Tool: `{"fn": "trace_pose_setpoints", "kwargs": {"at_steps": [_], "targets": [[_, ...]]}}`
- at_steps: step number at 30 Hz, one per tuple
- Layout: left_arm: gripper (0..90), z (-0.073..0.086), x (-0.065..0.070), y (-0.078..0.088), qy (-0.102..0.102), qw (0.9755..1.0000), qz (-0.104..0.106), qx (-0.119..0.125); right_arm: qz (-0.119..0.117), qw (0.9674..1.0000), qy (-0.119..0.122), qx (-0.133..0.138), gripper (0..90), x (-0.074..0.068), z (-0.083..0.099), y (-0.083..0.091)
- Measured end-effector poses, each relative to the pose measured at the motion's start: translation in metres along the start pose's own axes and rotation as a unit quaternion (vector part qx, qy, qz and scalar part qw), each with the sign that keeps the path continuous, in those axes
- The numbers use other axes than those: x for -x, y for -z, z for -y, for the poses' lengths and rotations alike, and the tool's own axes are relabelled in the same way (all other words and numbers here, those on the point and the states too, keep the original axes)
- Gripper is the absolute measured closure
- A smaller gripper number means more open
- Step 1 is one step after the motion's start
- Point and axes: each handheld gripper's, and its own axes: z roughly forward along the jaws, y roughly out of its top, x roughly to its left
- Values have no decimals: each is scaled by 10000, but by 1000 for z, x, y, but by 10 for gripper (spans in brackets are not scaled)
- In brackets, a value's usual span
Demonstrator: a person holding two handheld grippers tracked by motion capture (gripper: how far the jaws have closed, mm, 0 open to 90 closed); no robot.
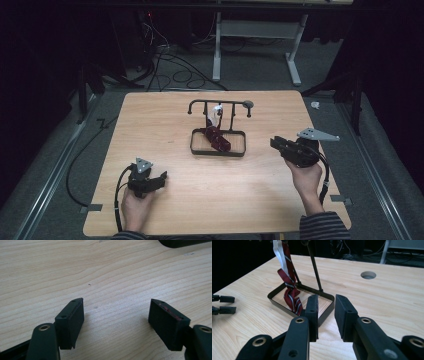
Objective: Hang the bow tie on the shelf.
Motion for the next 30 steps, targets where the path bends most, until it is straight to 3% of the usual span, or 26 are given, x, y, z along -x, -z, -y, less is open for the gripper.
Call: {"fn": "trace_pose_setpoints", "kwargs": {"at_steps": [18, 30], "targets": [[292, 0, 0, 0, -2, 10000, -2, -1, 7, 9995, -271, -164, 744, 7, 33, -2], [292, 0, 0, 0, -2, 10000, -2, -1, 132, 9989, -314, -333, 743, 8, 51, -11]]}}
